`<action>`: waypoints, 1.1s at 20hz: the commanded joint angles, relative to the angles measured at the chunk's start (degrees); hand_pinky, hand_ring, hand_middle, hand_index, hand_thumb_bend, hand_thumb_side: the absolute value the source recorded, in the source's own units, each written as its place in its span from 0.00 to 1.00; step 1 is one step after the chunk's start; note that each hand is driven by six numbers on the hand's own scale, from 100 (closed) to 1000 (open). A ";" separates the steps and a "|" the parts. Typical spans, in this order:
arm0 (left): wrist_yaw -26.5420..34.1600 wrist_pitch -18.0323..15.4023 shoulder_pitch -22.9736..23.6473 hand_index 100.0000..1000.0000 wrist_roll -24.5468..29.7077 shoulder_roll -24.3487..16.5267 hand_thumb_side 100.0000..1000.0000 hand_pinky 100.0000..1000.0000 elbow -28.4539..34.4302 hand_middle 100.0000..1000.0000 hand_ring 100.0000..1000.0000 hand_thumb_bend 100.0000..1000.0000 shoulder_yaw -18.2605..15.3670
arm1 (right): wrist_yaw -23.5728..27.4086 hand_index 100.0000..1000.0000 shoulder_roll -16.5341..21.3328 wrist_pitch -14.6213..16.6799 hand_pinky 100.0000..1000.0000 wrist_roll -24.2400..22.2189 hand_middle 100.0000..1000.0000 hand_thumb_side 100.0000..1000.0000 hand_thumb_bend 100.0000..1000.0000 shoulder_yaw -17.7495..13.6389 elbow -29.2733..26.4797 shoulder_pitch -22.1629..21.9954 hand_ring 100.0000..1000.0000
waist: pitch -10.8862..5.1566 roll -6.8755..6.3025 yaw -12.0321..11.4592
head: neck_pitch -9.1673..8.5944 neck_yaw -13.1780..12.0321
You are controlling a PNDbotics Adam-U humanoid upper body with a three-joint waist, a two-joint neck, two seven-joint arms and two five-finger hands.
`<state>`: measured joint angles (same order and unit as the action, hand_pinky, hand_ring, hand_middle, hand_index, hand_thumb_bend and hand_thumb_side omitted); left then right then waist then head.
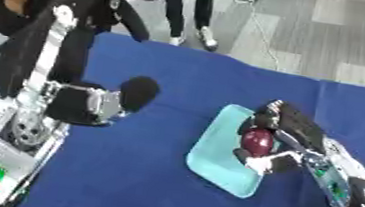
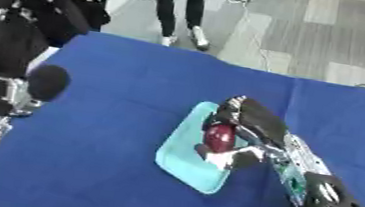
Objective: Pick up objects on the table and place them in the box.
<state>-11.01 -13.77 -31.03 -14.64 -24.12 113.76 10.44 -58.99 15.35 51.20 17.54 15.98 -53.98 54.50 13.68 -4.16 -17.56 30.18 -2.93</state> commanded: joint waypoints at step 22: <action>0.25 -0.47 -0.87 0.72 -0.04 -0.43 0.59 0.35 0.83 0.60 0.40 0.50 -0.27 | -16.04 0.67 -0.35 -0.91 0.00 6.63 0.65 0.95 0.50 -2.01 2.21 1.60 0.46 | -0.73 0.30 -0.70 | -1.64 0.71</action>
<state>-10.95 -14.14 -31.10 -14.58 -24.10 113.76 10.45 -73.71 14.77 48.29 21.37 14.31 -50.91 54.81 13.76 -3.75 -18.14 29.37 -2.52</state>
